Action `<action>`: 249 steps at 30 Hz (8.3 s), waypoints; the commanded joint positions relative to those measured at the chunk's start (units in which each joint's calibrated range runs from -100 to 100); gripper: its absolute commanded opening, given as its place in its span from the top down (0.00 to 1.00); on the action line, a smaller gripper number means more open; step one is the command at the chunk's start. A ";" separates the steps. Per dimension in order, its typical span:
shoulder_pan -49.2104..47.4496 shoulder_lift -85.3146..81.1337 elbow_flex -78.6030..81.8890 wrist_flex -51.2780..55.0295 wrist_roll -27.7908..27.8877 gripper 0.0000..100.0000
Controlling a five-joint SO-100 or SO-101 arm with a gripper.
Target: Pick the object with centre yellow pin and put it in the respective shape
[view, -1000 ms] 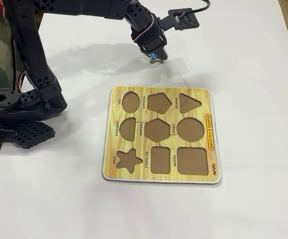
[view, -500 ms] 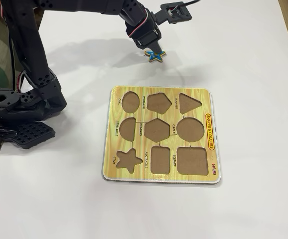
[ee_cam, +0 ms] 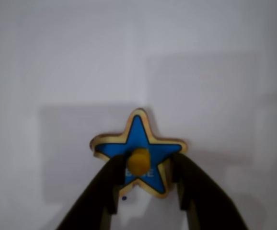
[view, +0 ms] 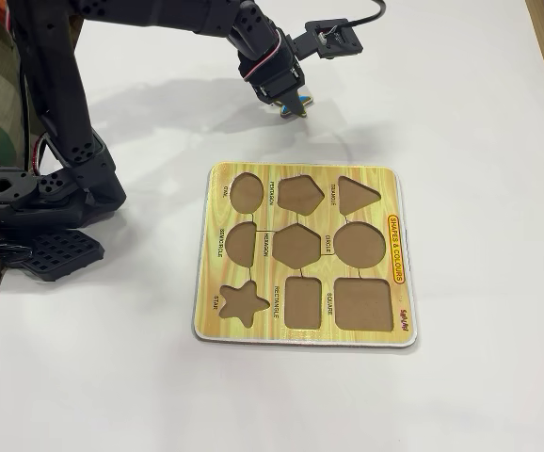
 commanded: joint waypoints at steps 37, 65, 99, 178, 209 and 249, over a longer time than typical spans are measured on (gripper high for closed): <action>0.14 -0.06 -1.44 -0.73 0.25 0.96; 9.42 -7.34 1.17 0.13 5.38 0.99; 61.86 -40.47 31.65 0.22 23.16 0.99; 70.16 -44.74 44.51 -6.70 31.42 0.99; 69.67 -44.83 47.84 -6.78 30.95 0.99; 46.33 -50.10 47.21 -6.61 18.61 0.90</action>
